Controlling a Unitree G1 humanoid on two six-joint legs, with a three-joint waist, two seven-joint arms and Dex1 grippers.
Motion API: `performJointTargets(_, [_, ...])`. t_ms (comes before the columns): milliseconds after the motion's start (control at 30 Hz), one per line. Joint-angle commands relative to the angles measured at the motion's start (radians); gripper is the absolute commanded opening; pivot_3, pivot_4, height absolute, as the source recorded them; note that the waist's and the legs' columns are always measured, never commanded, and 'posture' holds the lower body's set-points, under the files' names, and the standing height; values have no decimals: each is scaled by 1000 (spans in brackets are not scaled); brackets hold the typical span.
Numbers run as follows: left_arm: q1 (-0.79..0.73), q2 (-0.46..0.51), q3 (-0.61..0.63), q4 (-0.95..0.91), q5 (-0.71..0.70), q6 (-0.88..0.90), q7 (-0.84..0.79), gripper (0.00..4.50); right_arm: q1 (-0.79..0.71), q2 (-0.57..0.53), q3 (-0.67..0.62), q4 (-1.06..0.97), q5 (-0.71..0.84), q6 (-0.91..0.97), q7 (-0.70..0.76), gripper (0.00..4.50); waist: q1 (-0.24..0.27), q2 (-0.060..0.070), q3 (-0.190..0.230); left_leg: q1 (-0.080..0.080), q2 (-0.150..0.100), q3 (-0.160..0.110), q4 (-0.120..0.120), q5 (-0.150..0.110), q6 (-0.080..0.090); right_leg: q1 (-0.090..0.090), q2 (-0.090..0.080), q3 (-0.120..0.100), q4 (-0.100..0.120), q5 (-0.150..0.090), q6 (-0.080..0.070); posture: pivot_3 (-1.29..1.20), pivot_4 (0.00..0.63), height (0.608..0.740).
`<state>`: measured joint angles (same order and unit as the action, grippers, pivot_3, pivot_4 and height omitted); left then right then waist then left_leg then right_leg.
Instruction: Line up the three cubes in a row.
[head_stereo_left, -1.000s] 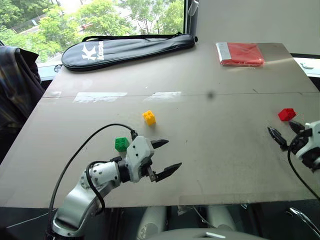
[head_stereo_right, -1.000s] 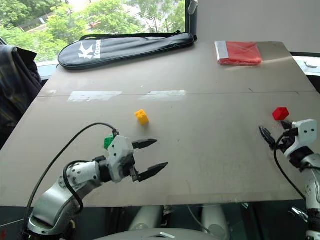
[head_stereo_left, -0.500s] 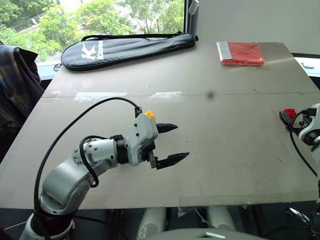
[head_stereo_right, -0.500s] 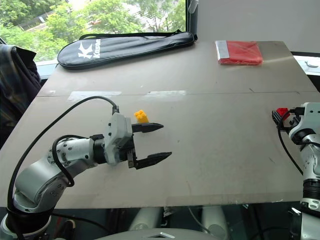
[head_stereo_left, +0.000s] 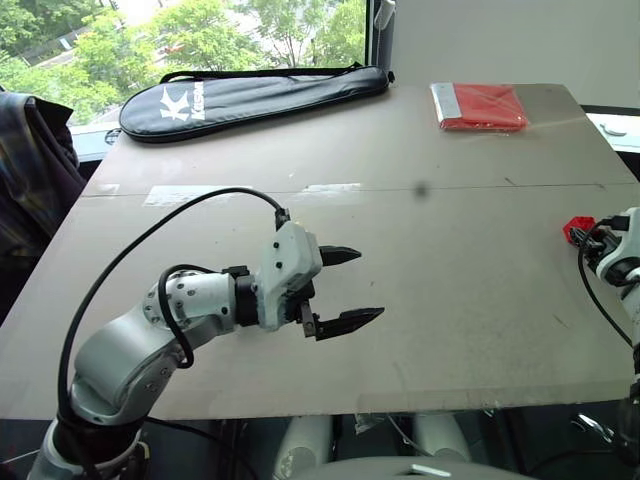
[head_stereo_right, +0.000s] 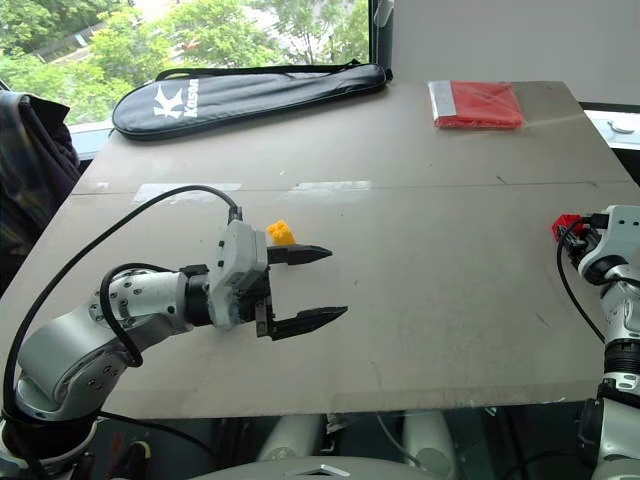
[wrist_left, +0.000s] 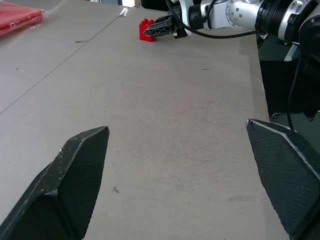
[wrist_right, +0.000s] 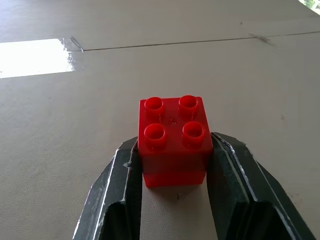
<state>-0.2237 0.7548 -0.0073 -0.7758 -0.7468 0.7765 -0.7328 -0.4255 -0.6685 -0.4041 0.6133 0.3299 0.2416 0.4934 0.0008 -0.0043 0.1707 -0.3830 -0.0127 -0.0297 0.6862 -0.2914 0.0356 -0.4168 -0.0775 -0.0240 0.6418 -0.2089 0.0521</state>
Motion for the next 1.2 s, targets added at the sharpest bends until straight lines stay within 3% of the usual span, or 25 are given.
performJointTargets(33, [18, 12, 19, -33, 10, -31, 0, 4500, 9, -15, 7, -68, 31, -23, 104, 1249, -5, 0, 0, 0, 0, 0, 0, 0, 0, 0, 0, 0, 0, 0, 0, 0, 150, 694])
performJointTargets(200, [64, 29, 24, -23, 29, -58, -21, 4500, 99, -29, 73, -220, 50, -60, 323, 1249, -11, 0, 0, 0, 0, -1, 0, 0, 0, 0, 0, 0, 0, 0, 1, 0, 150, 694])
performJointTargets(333, [92, 49, 6, 10, 85, -106, -45, 4500, 199, -64, 195, -411, 89, -81, 608, 1249, -12, 1, 1, 0, 1, -1, 0, 0, 0, 0, 0, -1, 0, 0, 1, 0, 150, 694])
performJointTargets(467, [111, 54, -2, 10, 116, -130, -56, 4500, 186, -75, 271, -480, 87, -96, 715, 1249, -13, 1, 2, 1, 1, 0, 0, 0, 0, 1, 0, 0, 0, 0, 0, 0, 150, 694])
performJointTargets(533, [125, 54, -1, 3, 122, -136, -56, 4500, 156, -77, 299, -487, 127, -131, 848, 1249, -12, 0, 2, 2, 1, -1, 1, 0, 0, 1, 0, 0, 0, -1, -2, 0, 150, 694])
performJointTargets(633, [137, 50, 4, -7, 126, -141, -55, 4500, 85, -97, 350, -372, 92, -214, 991, 1249, -11, 0, 4, 2, 1, -1, 1, 0, 0, 1, 0, -1, 0, 0, 1, 0, 150, 694])
performJointTargets(767, [153, 52, 10, -16, 132, -151, -55, 4500, -7, -53, 369, -179, 60, -412, 1085, 1249, -10, -4, 6, 1, 1, -2, 1, 0, 0, 1, -1, -2, 0, 0, 0, 0, 150, 694])
performJointTargets(867, [154, 43, 10, -20, 125, -151, -50, 4500, -31, -78, 471, -113, 198, -488, 1121, 1249, -10, -4, 8, 1, 1, -2, 1, 0, -1, 1, -1, -2, -1, 1, 1, 0, 150, 694])
performJointTargets(1033, [151, 41, -8, -22, 136, -161, -55, 4500, -99, -140, 696, 12, 232, -623, 1121, 1249, -11, -4, 10, 0, 0, -1, 1, 2, -4, 1, -2, -2, -1, 0, -1, 0, 150, 694])
performJointTargets(1200, [156, 46, -10, -20, 133, -169, -71, 4500, -155, -160, 791, 67, 327, -637, 1121, 1249, -12, -5, 10, 1, 0, -1, 1, 2, -3, 1, -2, -2, 0, -1, -3, 0, 150, 694])
